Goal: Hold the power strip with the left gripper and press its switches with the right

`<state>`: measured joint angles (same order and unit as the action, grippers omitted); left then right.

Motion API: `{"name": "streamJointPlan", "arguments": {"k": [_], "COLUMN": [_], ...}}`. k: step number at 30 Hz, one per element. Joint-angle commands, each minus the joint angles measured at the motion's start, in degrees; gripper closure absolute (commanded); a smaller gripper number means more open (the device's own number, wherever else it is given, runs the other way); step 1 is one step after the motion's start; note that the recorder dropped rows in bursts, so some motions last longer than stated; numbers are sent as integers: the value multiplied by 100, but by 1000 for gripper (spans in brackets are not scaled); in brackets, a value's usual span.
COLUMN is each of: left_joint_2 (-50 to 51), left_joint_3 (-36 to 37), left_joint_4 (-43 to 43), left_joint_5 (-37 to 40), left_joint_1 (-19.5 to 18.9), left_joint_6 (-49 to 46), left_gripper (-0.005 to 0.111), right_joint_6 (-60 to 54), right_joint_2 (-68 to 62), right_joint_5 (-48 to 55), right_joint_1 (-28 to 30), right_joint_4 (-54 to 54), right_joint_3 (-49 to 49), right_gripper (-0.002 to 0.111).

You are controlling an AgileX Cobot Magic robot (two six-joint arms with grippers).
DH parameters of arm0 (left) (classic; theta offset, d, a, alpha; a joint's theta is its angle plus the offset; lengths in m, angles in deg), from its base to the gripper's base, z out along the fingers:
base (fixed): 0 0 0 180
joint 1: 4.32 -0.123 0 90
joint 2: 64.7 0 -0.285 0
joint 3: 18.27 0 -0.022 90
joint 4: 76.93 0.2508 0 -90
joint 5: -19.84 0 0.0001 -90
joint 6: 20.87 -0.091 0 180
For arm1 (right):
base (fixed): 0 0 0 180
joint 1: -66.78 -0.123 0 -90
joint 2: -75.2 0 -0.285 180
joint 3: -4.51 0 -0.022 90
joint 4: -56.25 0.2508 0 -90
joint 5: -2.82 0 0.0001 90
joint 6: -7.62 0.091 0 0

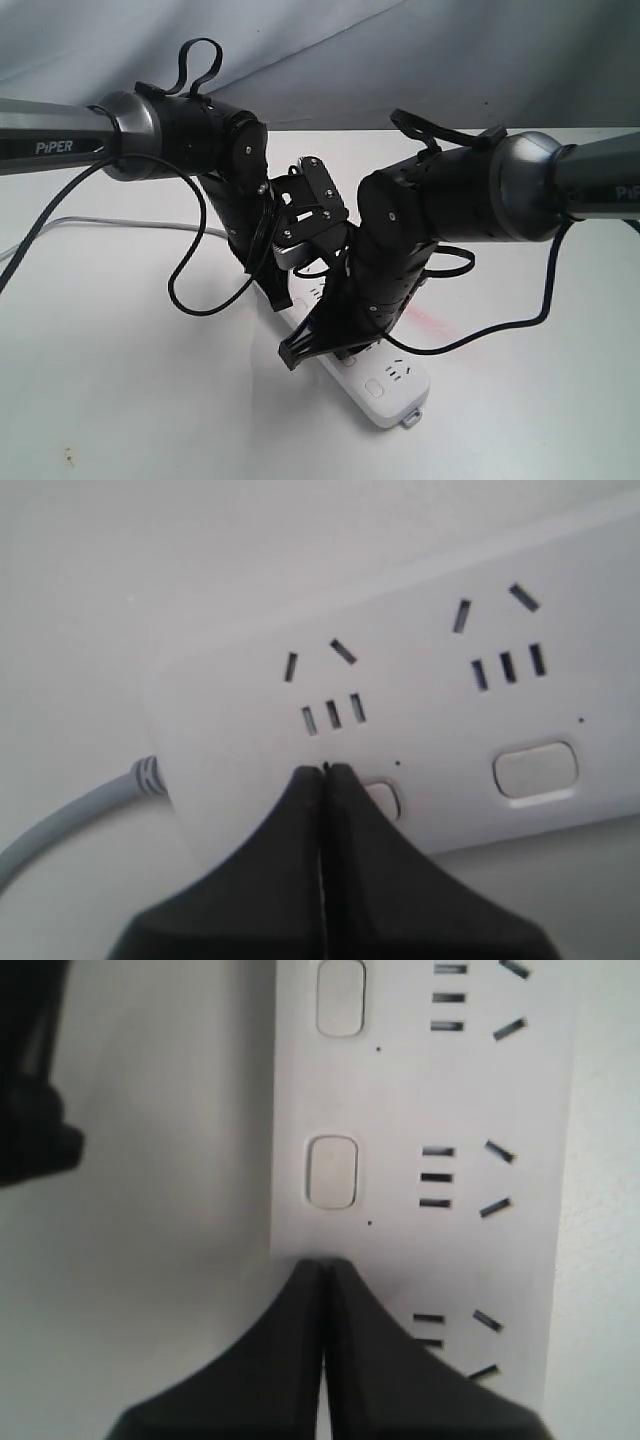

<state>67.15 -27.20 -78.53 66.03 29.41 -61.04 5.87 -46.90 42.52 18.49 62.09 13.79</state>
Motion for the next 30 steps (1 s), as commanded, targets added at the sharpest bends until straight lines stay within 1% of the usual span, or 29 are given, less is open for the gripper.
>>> {"name": "streamJointPlan", "arguments": {"k": [1, 6, 11, 14, 17, 21, 26, 30], "left_joint_2": [208, 208, 208, 208, 208, 208, 208, 208], "left_joint_3": [116, 116, 116, 116, 116, 116, 116, 116], "left_joint_4": [159, 159, 159, 159, 159, 123, 124, 124], "left_joint_5": [345, 345, 355, 355, 367, 369, 359, 359], "left_joint_1": [53, 53, 53, 53, 53, 53, 53, 53], "left_joint_6": [-334, -334, -334, -334, -334, -334, -334, -334], "left_gripper": [107, 107, 107, 107, 107, 107, 107, 107], "right_joint_6": [68, 311, 326, 348, 348, 372, 372, 355], "right_joint_2": [-718, -718, -718, -727, -727, -890, -900, -900], "right_joint_5": [36, 792, 1149, 1130, 1010, 1385, 1418, 1703], "right_joint_1": [15, 15, 15, 15, 2, -33, -44, -44], "right_joint_4": [39, -327, -327, -327, -327, -540, -530, -530], "right_joint_3": [245, 245, 268, 486, 472, 432, 384, 183], "right_gripper": [108, 108, 108, 108, 108, 108, 108, 108]}}
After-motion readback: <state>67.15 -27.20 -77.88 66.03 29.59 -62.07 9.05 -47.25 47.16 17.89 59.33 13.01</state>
